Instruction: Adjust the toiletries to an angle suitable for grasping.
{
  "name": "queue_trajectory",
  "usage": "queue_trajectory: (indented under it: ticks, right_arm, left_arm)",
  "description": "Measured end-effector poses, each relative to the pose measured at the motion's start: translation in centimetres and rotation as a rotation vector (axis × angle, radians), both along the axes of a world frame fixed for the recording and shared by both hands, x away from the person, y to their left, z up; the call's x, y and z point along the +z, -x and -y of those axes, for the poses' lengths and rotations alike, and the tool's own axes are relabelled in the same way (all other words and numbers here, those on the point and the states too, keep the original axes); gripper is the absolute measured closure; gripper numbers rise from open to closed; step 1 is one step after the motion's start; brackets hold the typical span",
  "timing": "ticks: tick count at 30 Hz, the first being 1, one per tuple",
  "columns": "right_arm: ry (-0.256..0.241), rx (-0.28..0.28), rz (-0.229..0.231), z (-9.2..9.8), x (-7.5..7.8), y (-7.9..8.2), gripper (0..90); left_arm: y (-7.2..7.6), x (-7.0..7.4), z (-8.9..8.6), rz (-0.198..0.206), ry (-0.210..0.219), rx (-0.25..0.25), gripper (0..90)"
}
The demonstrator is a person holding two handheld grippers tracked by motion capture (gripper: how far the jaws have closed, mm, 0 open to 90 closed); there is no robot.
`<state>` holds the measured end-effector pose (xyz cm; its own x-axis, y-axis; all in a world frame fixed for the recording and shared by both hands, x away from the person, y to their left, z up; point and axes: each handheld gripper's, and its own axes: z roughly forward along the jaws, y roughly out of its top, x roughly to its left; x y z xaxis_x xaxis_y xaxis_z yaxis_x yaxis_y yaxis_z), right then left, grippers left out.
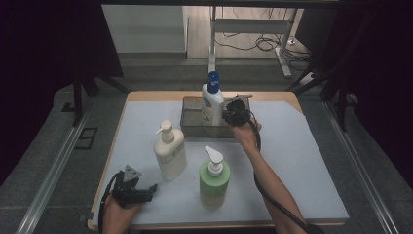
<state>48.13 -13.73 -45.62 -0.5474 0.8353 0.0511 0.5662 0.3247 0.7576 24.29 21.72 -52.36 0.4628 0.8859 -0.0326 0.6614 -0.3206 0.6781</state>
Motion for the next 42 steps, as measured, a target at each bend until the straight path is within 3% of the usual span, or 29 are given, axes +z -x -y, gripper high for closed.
queue_trajectory:
  ticks: [9,22,42]
  right_arm:
    - [-0.013,-0.002,-0.031,0.0,-0.2,-0.2,89.6]
    - [0.016,0.006,-0.057,-0.7,-0.7,-0.4,89.4]
    - [0.02,0.015,-0.066,-1.6,-0.7,-0.4,89.2]
  left_arm:
    - [0.0,0.0,0.0,0.0,0.0,0.0,12.2]
    - [0.0,0.0,0.0,0.0,0.0,0.0,12.1]
    - [0.0,0.0,0.0,0.0,0.0,0.0,12.2]
